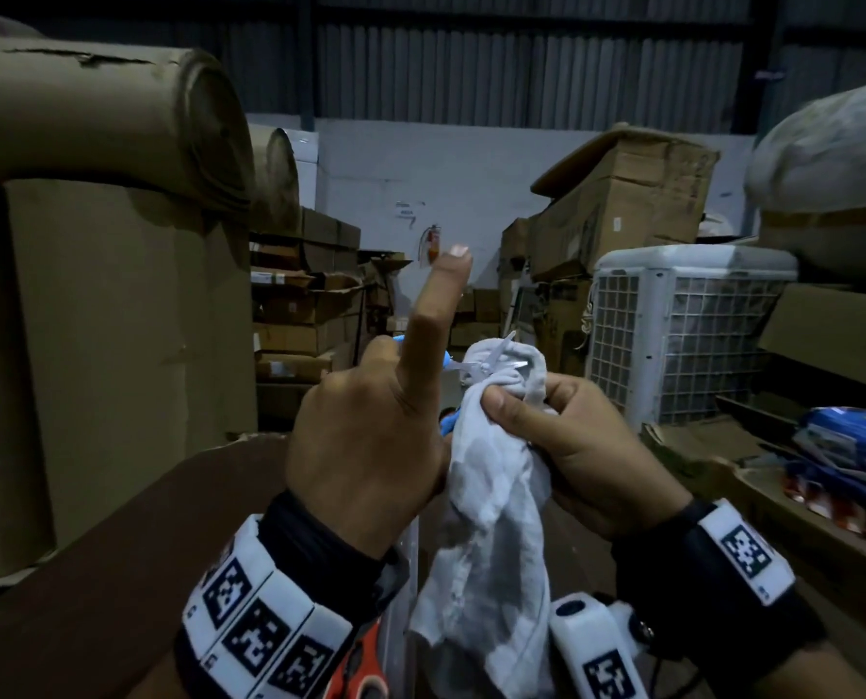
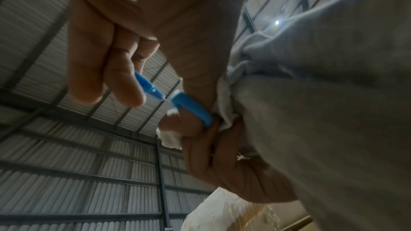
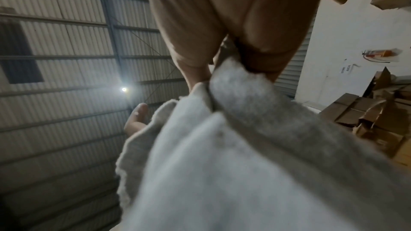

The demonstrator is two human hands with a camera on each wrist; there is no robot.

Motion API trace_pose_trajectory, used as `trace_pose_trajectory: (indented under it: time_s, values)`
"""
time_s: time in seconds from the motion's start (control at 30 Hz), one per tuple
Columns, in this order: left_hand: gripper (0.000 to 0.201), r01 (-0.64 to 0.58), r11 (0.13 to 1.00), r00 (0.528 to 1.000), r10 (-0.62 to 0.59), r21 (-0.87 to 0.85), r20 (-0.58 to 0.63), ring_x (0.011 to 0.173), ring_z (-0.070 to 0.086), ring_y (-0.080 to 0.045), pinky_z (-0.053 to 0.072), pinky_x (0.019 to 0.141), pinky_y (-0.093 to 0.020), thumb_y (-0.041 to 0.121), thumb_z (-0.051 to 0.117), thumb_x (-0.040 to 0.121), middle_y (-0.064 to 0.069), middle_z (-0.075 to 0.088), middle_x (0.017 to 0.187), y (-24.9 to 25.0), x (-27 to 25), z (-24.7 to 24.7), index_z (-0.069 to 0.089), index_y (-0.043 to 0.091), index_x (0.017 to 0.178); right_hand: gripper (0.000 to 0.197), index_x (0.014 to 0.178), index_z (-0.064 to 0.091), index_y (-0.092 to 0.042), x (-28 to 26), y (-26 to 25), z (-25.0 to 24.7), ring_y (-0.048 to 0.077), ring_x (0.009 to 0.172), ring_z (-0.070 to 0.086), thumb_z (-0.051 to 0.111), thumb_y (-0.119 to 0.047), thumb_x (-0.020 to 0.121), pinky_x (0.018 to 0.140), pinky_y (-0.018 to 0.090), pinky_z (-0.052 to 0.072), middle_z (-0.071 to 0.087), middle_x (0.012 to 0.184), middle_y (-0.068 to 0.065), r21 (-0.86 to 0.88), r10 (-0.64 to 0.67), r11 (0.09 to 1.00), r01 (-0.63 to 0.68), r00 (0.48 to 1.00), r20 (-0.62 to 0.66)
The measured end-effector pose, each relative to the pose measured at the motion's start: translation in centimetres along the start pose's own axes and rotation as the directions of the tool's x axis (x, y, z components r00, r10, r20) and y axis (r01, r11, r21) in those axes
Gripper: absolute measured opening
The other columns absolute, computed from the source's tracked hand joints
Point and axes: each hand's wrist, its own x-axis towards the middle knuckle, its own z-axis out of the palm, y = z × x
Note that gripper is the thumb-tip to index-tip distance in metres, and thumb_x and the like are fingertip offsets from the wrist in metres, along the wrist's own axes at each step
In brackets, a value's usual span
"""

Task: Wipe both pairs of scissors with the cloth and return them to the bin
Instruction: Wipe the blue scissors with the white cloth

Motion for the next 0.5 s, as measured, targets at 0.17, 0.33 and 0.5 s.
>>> trace_pose_trajectory:
  time_s: [0.17,0.33,0.5]
  values:
    - [0.098,-0.098,0.995,0.993,0.1,0.031,-0.068,0.037,0.041,-0.031,0.03,0.037,-0.028,-0.001,0.066,0.079,-0.015,0.054,0.061,0.0,-0.1,0.2,0.003,0.028,0.149,0.036,0.106,0.072,0.004,-0.2,0.1,0.6,0.035,0.095,0.072,0.074,-0.015,0.075,0.086,0.045,0.058,0.074,0.102,0.024,0.011,-0.025,1.0,0.026,0.999,-0.048]
    - [0.088,-0.127,0.992,0.988,0.129,0.028,-0.079,0.037,0.04,-0.03,0.035,0.035,-0.031,0.001,0.061,0.085,-0.009,0.05,0.058,-0.2,-0.2,0.3,0.011,0.026,0.152,0.029,0.109,0.072,0.0,-0.4,-0.3,0.4,0.041,0.103,0.069,0.075,-0.011,0.082,0.092,0.05,0.056,0.074,0.106,0.022,-0.122,-0.078,0.99,0.076,0.997,-0.009]
    - [0.097,-0.127,0.991,0.989,0.124,-0.044,-0.076,0.037,0.04,-0.023,0.025,0.043,-0.024,-0.002,0.074,0.071,-0.005,0.056,0.058,-0.2,-0.1,0.2,0.021,0.016,0.15,0.019,0.104,0.075,-0.005,-0.7,-1.6,0.0,0.031,0.098,0.073,0.074,-0.009,0.086,0.092,0.051,0.057,0.077,0.1,0.013,-0.309,-0.121,0.942,0.128,0.992,0.042]
